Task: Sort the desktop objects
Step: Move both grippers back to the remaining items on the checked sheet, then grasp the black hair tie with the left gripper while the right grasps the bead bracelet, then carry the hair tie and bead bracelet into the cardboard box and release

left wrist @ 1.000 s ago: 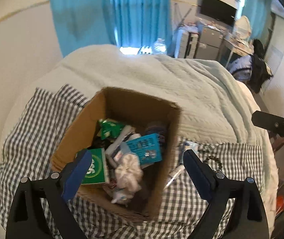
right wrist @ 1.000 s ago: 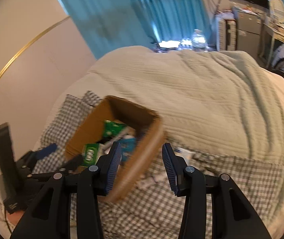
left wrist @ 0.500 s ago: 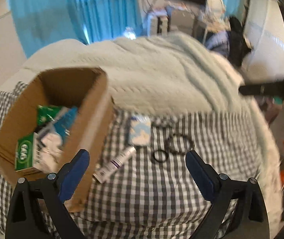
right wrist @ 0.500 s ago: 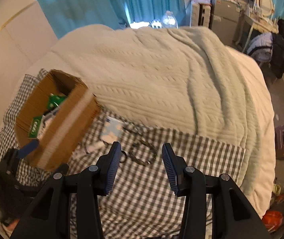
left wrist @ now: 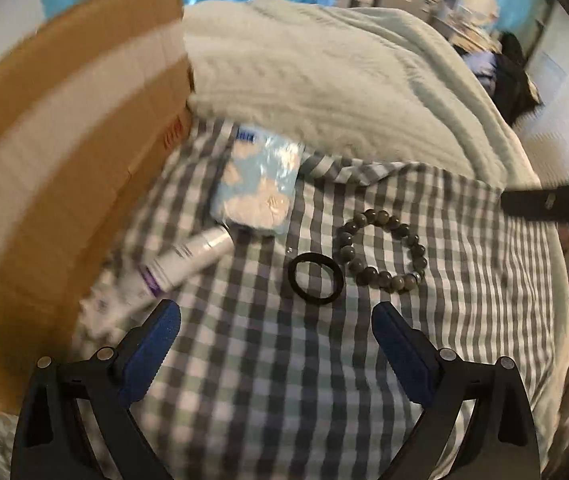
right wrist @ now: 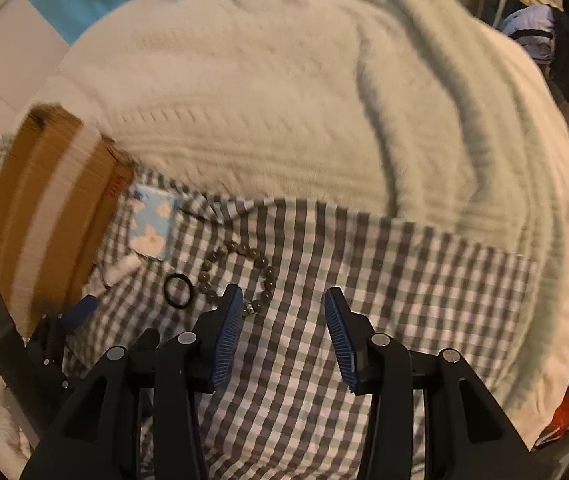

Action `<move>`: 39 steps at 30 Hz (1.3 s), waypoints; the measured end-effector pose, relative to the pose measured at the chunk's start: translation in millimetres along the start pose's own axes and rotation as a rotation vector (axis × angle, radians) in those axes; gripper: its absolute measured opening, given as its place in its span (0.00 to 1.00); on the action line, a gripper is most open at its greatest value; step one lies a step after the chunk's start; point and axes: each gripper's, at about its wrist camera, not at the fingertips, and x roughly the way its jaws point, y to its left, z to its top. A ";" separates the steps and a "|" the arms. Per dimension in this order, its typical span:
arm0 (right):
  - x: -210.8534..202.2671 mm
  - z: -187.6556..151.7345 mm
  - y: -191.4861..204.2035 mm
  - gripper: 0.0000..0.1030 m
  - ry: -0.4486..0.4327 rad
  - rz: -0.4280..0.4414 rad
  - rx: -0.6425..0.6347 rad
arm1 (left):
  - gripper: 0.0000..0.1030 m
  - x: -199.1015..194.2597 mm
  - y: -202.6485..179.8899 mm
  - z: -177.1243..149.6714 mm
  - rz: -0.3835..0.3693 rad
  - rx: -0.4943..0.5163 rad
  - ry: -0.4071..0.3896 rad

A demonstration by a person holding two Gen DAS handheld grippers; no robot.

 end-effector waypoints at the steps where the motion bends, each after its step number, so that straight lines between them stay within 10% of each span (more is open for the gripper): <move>1: 9.5 -0.2 1.5 0.41 0.013 0.004 -0.009 | 0.94 5.6 0.1 -0.4 -0.007 -0.023 0.004; 12: 85.6 -4.4 7.4 0.34 0.068 -0.010 -0.028 | 0.66 44.5 5.9 15.0 0.003 -0.111 0.024; 16: 98.7 -10.3 14.5 0.34 0.083 -0.049 -0.094 | 0.21 47.6 3.8 14.3 -0.011 -0.062 0.012; 19: 97.8 -10.8 16.0 0.12 0.091 -0.079 -0.109 | 0.07 45.3 8.0 11.1 -0.040 -0.056 0.015; 39: -100.7 -5.2 52.4 0.10 -0.160 -0.100 -0.152 | 0.03 -98.0 42.5 23.4 -0.164 -0.128 -0.096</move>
